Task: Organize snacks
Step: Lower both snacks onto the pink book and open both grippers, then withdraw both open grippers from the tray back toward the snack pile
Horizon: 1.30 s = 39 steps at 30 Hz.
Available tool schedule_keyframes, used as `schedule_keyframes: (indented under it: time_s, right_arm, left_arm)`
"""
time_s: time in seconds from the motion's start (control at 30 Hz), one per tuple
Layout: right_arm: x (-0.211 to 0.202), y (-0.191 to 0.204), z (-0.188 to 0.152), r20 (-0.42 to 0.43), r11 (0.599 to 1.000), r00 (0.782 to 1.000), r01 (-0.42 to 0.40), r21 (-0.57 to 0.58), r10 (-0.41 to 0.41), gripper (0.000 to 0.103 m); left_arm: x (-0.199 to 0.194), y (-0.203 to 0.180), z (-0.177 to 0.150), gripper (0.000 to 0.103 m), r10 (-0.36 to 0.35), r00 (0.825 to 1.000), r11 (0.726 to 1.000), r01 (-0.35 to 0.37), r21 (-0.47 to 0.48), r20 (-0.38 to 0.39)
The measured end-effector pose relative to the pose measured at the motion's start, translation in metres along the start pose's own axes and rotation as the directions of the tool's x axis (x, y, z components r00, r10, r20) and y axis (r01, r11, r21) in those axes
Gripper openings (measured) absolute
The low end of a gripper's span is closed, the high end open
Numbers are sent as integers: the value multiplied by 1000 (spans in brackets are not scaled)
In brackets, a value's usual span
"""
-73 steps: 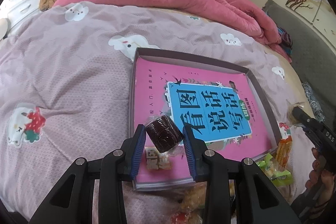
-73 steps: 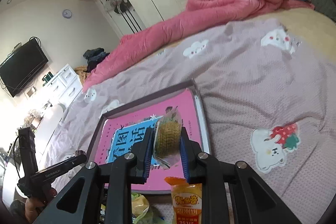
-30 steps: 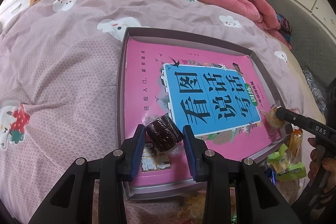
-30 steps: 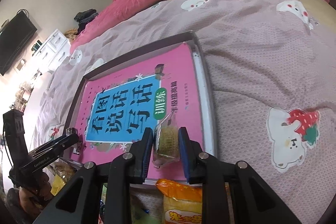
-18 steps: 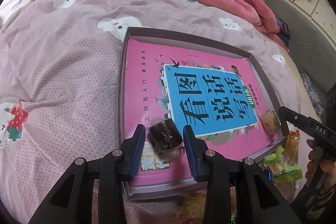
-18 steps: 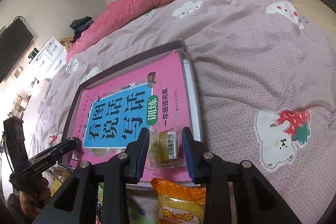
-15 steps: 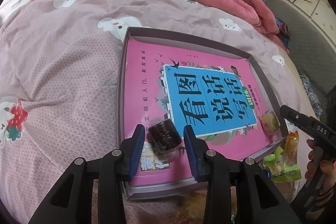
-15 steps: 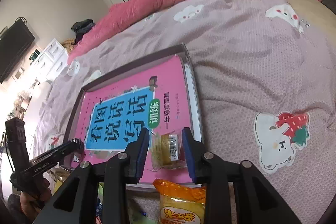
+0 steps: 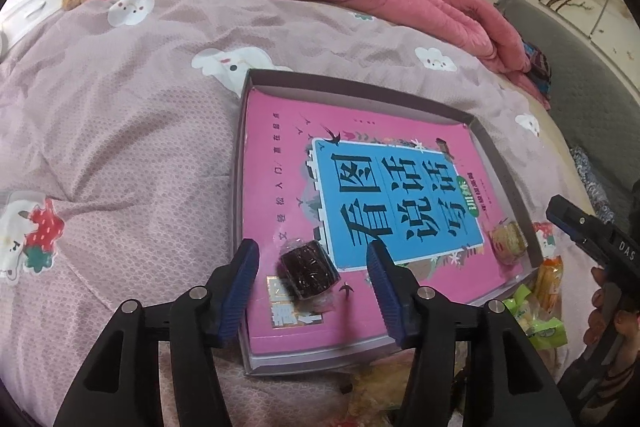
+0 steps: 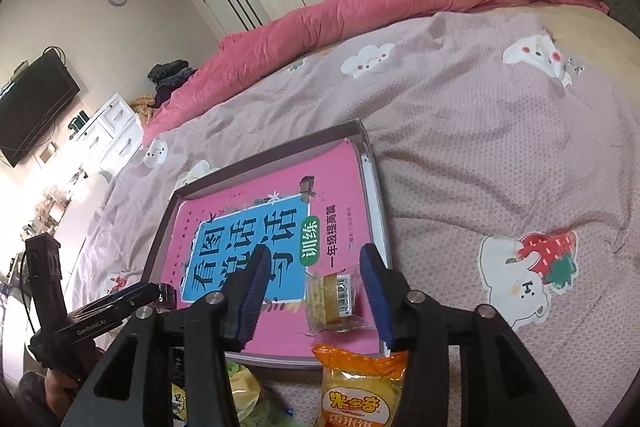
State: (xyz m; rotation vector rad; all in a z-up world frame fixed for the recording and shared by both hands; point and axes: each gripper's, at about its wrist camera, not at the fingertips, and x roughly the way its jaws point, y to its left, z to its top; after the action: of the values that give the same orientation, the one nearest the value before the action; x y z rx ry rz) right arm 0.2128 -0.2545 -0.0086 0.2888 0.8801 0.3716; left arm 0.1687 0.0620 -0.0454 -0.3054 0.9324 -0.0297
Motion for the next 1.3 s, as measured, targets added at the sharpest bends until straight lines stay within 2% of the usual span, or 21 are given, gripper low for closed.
schedule_keyframes:
  time_s: [0.13,0.27,0.7,1.0,1.3]
  right_arm:
    - [-6,3,-1,22,1000,1000,7,-8,-7,49]
    - [-13,5,-3,44,1000,999,22,-10,-21,54]
    - [-32,13,-8,101,999,994,50,-8,-49,61]
    - [-47,21,-12,137,999,990,38,-17,-36,63]
    - [-55,32,-20,138,999,990,28,-43,-22,64]
  left_arm:
    - [-6,4,2,59,-4,1000,1000,4,-10,18]
    - [-16,3,4,66,1,999,1000,0,-9,43]
    - [-42,2,9,68,-11,995,1000,10,5,101]
    - [-60,0,6,68,-24,991,1000,21,22,131]
    - [-73,-3,0,69,-19,989,998,11,55,146]
